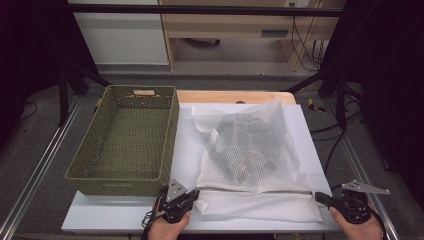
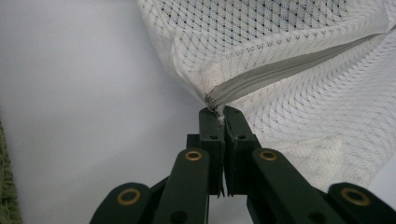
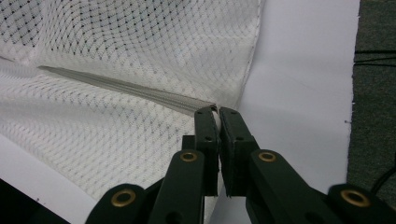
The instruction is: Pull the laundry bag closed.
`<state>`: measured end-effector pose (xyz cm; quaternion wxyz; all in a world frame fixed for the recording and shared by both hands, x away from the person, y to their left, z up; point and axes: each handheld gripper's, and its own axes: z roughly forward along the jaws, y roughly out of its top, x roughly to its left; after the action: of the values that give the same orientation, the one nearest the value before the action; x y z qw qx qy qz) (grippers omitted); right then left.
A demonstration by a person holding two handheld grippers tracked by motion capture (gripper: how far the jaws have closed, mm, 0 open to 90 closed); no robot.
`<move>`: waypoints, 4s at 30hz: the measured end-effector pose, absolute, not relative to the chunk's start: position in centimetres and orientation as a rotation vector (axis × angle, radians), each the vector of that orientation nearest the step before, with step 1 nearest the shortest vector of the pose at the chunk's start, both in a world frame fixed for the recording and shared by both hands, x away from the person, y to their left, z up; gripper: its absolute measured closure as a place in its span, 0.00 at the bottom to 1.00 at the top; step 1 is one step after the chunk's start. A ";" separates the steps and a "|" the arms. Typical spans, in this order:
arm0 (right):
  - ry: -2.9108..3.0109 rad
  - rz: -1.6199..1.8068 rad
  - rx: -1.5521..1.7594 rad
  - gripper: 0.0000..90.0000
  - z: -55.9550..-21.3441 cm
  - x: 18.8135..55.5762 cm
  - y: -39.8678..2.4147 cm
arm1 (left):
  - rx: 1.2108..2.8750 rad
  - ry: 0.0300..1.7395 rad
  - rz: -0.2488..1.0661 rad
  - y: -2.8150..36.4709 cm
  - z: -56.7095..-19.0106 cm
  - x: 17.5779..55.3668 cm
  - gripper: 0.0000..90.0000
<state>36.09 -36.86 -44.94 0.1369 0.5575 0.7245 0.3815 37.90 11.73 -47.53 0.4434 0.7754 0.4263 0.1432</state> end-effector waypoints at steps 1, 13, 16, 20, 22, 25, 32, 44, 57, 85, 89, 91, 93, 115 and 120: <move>2.097 1.106 1.615 0.96 -45.0 36.1 -36.8 | 1.922 1.046 0.368 11.7 -47.5 37.9 0.97; 2.127 1.111 1.576 0.96 -45.4 36.2 -35.9 | 1.969 1.045 0.367 11.5 -47.7 37.8 0.96; 2.134 1.108 1.566 0.96 -45.5 36.3 -35.9 | 1.978 1.046 0.366 11.4 -47.8 37.8 0.96; 2.138 1.108 1.565 0.96 -45.5 36.3 -35.8 | 1.980 1.046 0.366 11.5 -47.9 37.8 0.95; 2.137 1.109 1.569 0.96 -45.6 36.3 -35.8 | 1.983 1.042 0.369 11.4 -47.9 37.8 0.95; 2.135 1.110 1.578 0.96 -45.6 36.4 -35.7 | 1.996 1.035 0.369 11.2 -47.9 37.7 0.95; 2.115 1.100 1.577 0.96 -45.7 37.0 -35.9 | 2.024 1.033 0.374 11.2 -48.1 37.7 0.96; 2.117 1.102 1.578 0.96 -45.9 37.6 -36.0 | 2.026 1.029 0.380 11.1 -48.2 37.7 0.95; 2.136 1.104 1.519 0.91 -45.9 37.4 -35.2 | 2.010 0.998 0.446 10.7 -47.9 37.5 0.81; 2.046 1.141 1.239 0.17 -44.4 37.7 -30.1 | 1.921 0.912 0.520 9.4 -45.9 37.3 0.29; 2.011 1.158 1.200 0.08 -43.6 37.8 -29.0 | 1.883 0.877 0.519 9.3 -45.1 37.1 0.16; 1.984 1.170 1.190 0.07 -43.3 37.9 -28.8 | 1.869 0.867 0.516 9.3 -44.9 37.1 0.13; 1.971 1.179 1.177 0.07 -43.2 37.9 -28.8 | 1.839 0.842 0.521 9.3 -44.3 37.2 0.12; 1.793 1.203 1.160 0.19 -44.6 40.9 -30.7 | 1.696 0.671 0.576 9.3 -44.2 41.4 0.05; 1.792 1.169 1.113 0.17 -44.7 40.3 -30.5 | 1.707 0.653 0.577 9.5 -44.4 40.2 0.04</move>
<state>40.32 -30.53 -44.69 0.3568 0.4312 0.6939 0.4530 40.17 9.51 -44.41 0.5750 0.7287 0.2786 0.2465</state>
